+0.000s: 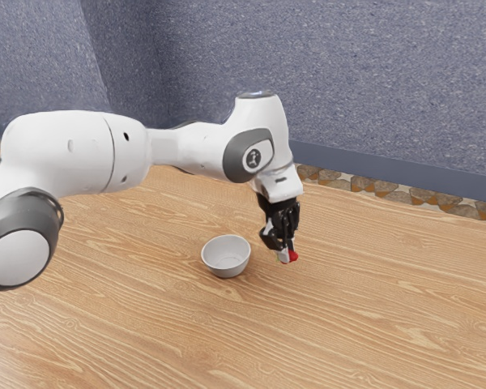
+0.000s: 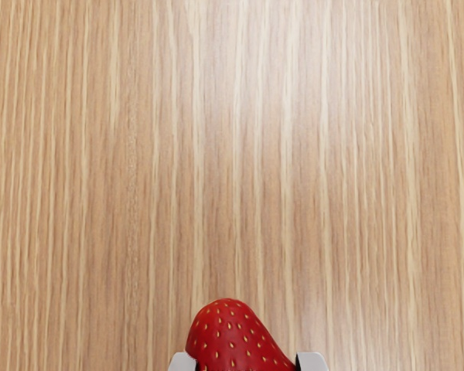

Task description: Take strawberry from the bowl

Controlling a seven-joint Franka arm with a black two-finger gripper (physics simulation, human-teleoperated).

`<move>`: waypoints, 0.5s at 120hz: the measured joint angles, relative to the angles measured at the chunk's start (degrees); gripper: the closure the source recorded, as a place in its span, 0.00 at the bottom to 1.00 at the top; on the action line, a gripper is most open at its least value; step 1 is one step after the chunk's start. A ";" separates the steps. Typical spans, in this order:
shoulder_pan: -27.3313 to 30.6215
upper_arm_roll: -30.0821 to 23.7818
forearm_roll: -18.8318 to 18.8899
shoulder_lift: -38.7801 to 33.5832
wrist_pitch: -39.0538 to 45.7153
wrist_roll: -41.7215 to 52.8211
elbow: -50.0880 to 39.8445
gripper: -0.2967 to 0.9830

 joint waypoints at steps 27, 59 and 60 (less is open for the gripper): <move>-0.55 -0.36 -1.05 5.25 -2.39 -1.63 4.55 0.77; -0.63 -0.99 -0.88 -4.06 -4.47 -3.11 3.34 0.44; -0.63 -0.99 -0.79 -4.72 -4.60 -3.24 3.14 0.43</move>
